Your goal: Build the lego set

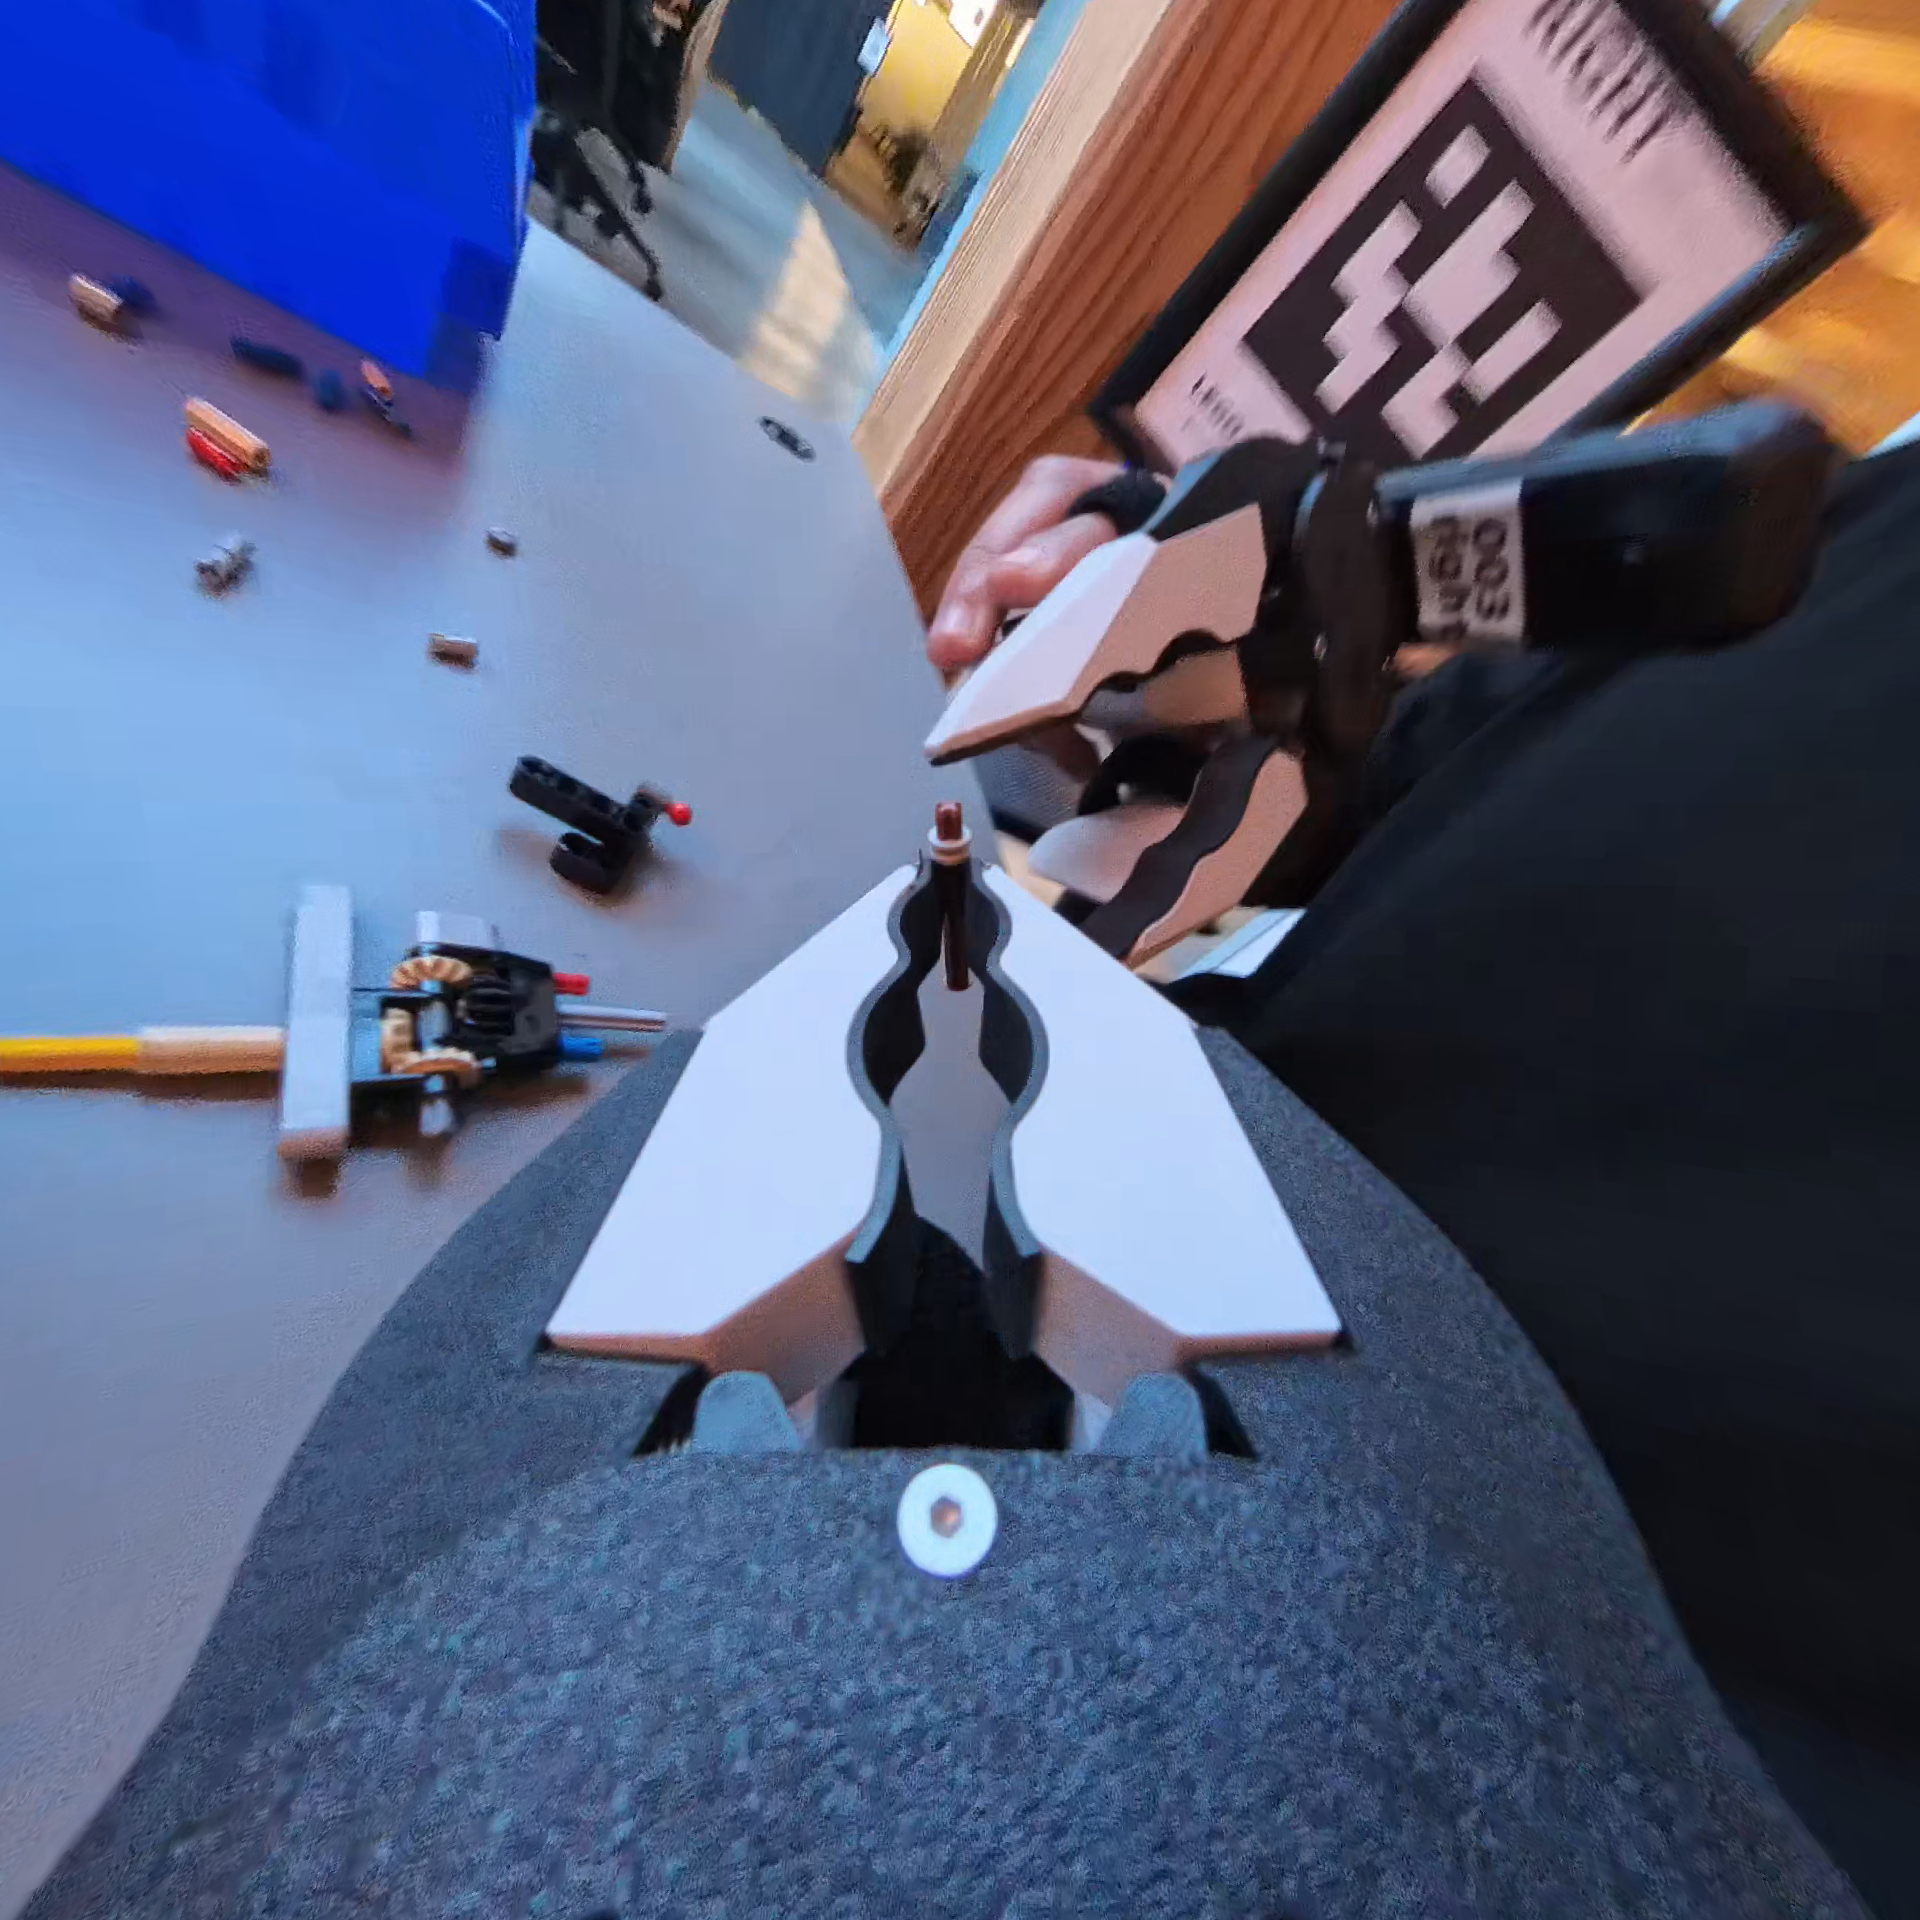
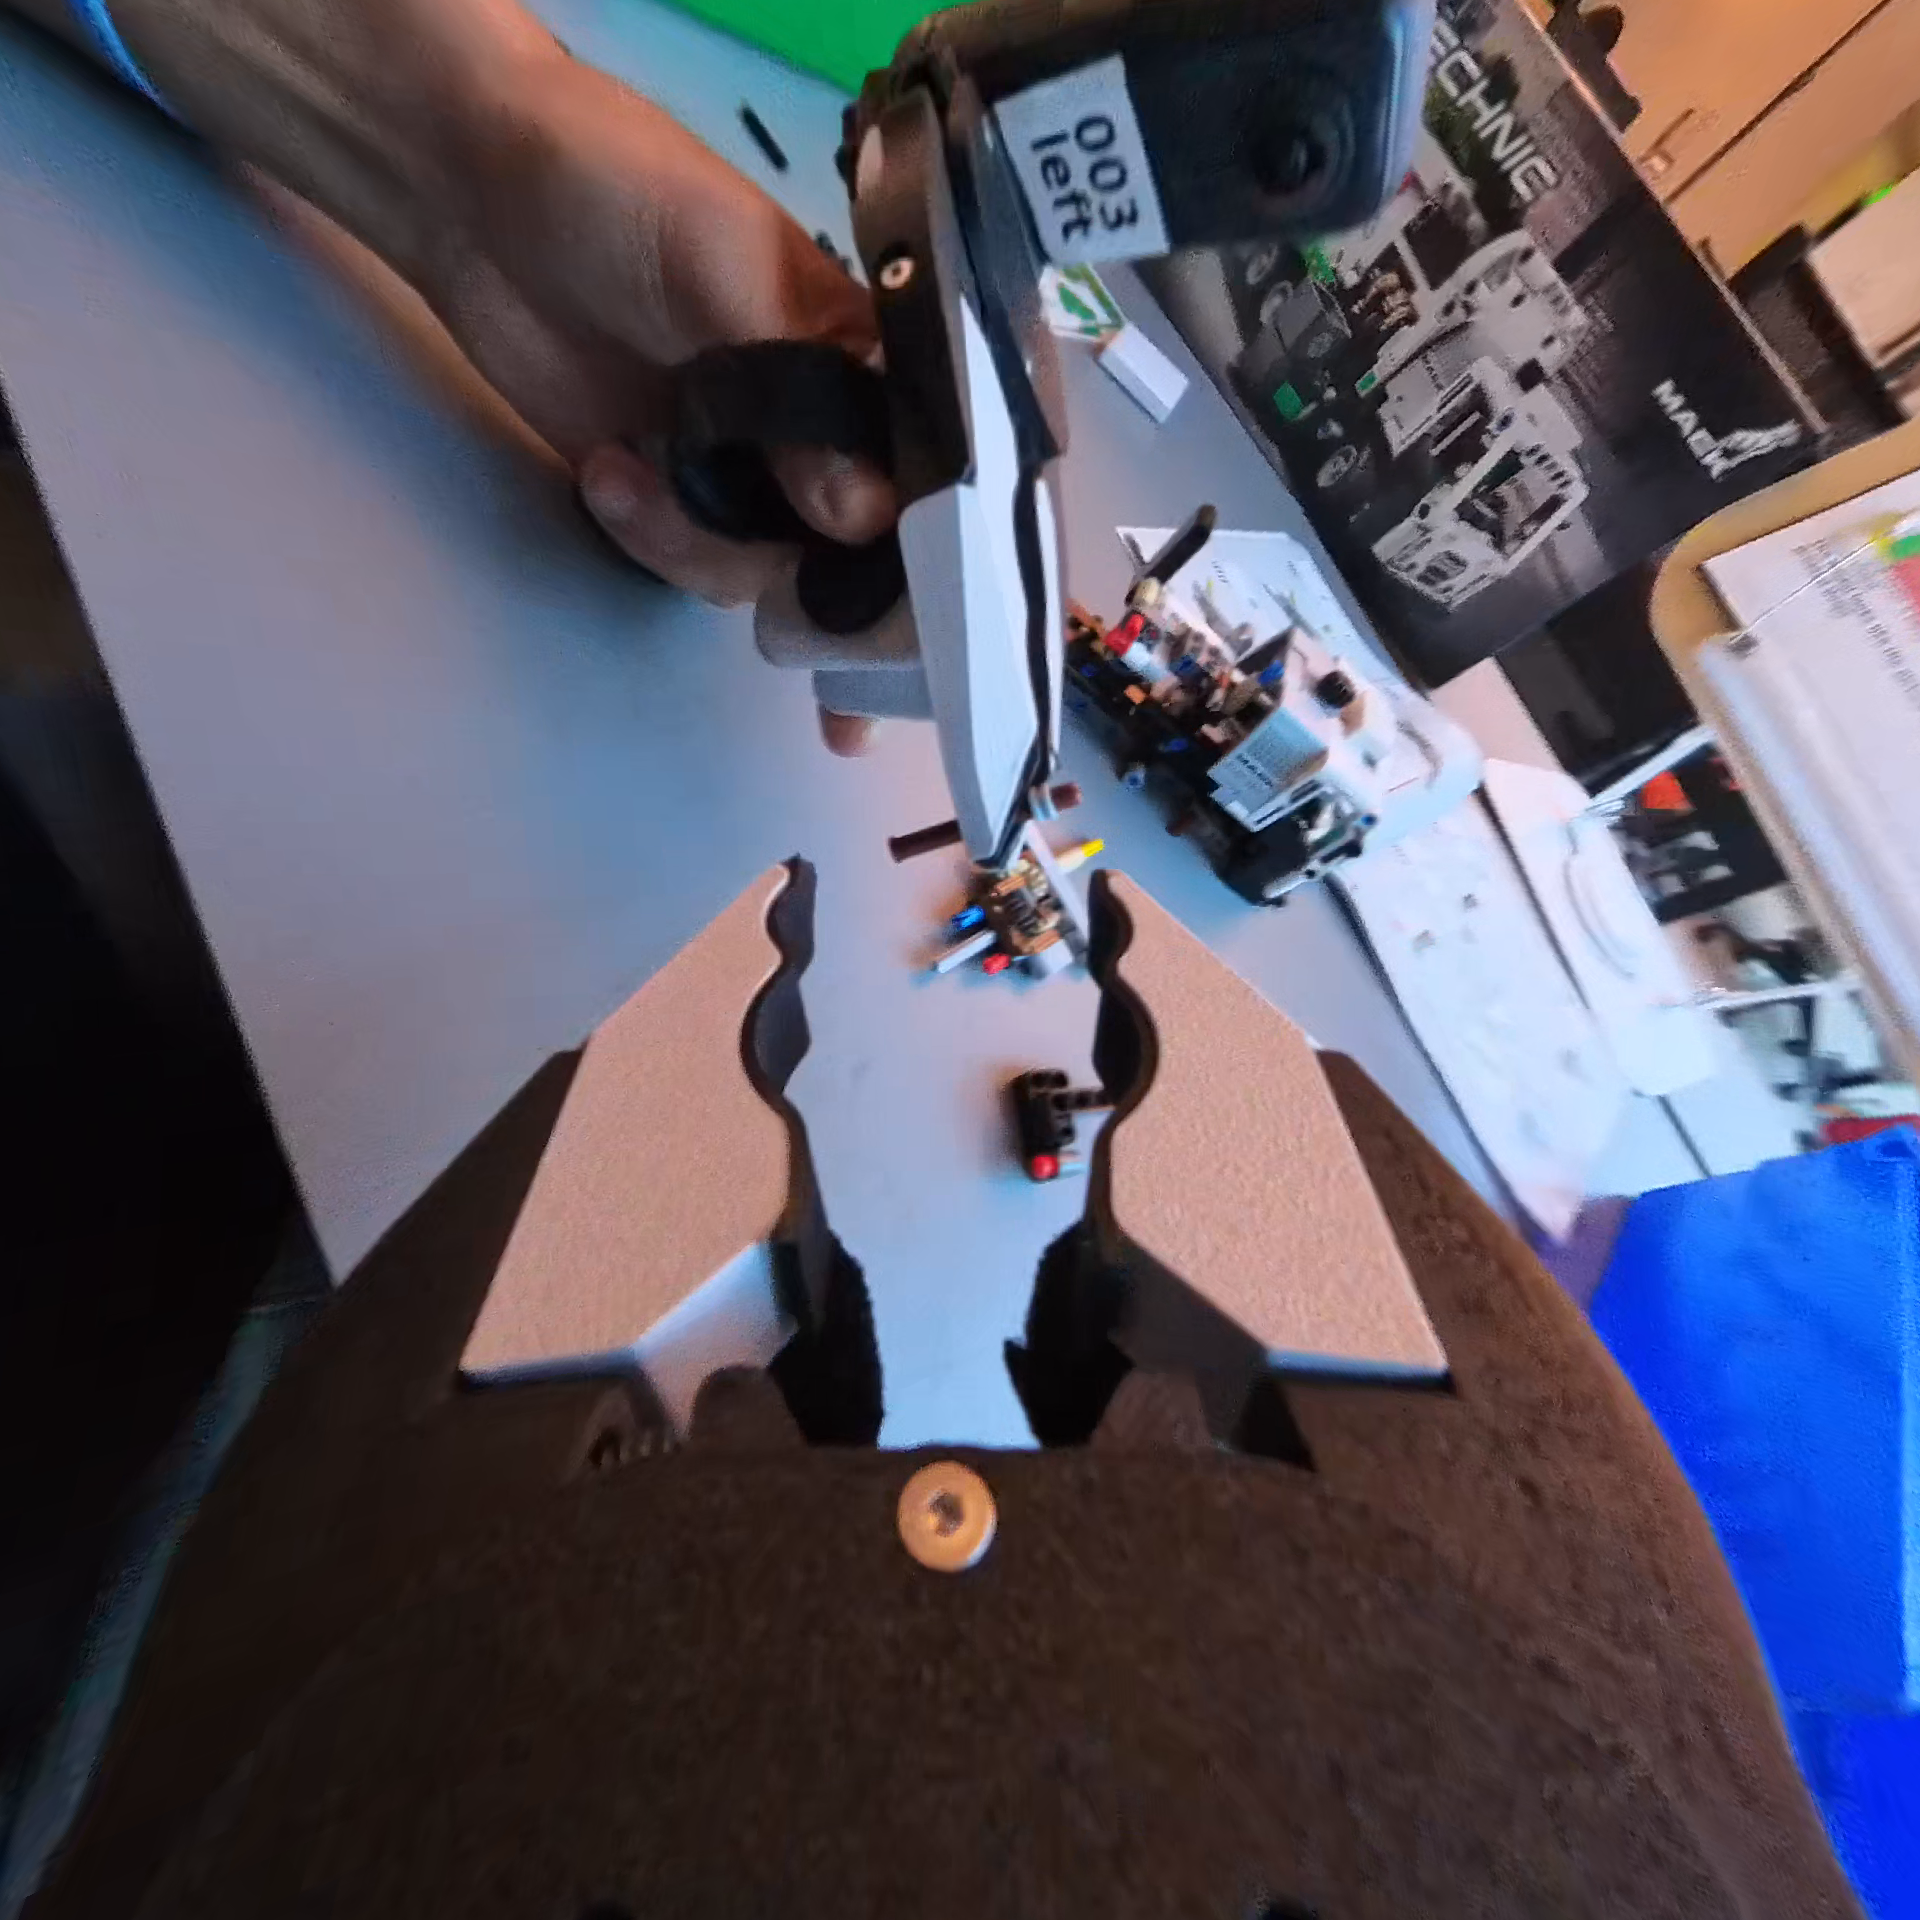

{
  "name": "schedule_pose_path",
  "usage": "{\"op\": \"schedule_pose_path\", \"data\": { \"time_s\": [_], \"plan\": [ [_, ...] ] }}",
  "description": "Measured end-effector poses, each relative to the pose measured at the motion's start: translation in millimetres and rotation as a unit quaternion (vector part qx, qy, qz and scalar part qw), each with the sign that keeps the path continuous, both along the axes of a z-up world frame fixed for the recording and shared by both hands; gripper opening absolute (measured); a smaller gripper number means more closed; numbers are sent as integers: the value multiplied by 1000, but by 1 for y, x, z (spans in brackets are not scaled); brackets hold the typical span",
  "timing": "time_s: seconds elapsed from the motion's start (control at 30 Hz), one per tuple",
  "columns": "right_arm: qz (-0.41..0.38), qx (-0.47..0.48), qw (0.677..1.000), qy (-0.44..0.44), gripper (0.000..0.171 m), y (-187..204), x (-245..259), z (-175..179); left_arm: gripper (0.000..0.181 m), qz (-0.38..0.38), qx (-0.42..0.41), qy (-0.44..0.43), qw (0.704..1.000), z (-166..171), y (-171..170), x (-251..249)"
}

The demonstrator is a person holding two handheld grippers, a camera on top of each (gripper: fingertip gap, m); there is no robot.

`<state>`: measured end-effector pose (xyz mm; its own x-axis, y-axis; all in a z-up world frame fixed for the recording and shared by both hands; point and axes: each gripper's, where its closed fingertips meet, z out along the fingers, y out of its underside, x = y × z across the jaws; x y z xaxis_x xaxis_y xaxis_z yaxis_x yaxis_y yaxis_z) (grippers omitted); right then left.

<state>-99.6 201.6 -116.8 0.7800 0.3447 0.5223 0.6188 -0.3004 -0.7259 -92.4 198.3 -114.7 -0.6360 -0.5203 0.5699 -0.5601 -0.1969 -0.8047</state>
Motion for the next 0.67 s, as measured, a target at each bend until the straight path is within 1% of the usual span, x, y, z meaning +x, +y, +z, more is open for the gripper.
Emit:
{"op": "schedule_pose_path", "data": {
  "time_s": [0.07, 0.17, 0.2, 0.27, 0.33, 0.5, 0.67],
  "plan": [
    [-6, -8, 1000, -18, 55, 8, 0, 4, 0, -3, -55, 15, 998, 7, 1, -2],
    [3, -31, 999, -43, 55, 16, 0, -3, 0, -9, -71, 27, 997, 7, -1, -6],
    [12, -33, 998, -48, 51, 16, -3, -4, 0, -15, -87, 33, 996, 10, -2, -8],
    [20, -20, 998, -57, 36, 17, -7, 0, 0, -17, -112, 48, 992, 11, -2, -10],
    [21, -23, 998, -62, 31, 17, -8, 1, 0, -15, -116, 46, 992, 12, -1, -11],
    [17, -39, 995, -91, 32, 14, -9, -4, 0, -14, -100, 55, 993, 6, -3, -13],
    [9, -50, 994, -98, 33, 12, -9, -7, 0, -12, -91, 61, 994, 3, -5, -13]
  ]
}}
